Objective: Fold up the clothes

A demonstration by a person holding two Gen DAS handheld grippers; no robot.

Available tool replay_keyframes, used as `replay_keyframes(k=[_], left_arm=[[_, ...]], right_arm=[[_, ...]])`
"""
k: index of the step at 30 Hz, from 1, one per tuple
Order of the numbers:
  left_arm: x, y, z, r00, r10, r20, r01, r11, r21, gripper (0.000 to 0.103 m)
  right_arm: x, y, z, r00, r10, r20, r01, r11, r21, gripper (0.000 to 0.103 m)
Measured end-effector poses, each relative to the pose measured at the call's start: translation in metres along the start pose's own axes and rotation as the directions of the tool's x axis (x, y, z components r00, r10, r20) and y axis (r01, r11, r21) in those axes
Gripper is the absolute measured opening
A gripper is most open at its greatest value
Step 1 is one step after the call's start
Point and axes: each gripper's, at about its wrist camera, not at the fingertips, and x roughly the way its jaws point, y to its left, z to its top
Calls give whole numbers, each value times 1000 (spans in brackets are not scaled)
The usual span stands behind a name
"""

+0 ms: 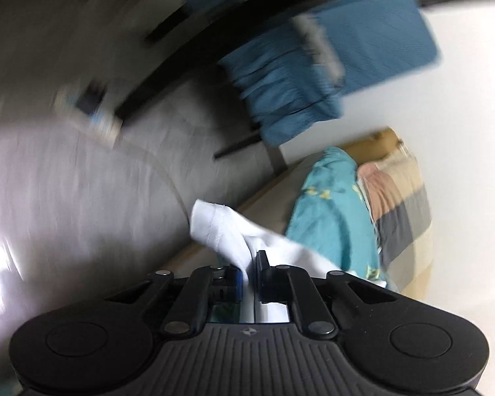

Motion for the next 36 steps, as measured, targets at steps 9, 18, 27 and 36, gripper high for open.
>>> replay_keyframes(k=[9, 18, 27, 36], left_arm=[[-43, -196, -42, 991, 18, 135, -96, 797, 596, 7], [-12, -304, -232, 997, -27, -66, 70, 490, 869, 7], [8, -278, -308, 985, 68, -159, 117, 419, 900, 28], [-154, -243, -301, 992, 65, -105, 62, 473, 879, 58]], right_arm=[[-31, 1, 6, 993, 15, 118, -17, 1000, 19, 25], [-56, -23, 11, 973, -34, 227, 21, 998, 60, 25], [-53, -42, 20, 963, -43, 267, 22, 997, 79, 25], [-69, -31, 22, 930, -39, 365, 46, 999, -10, 25]])
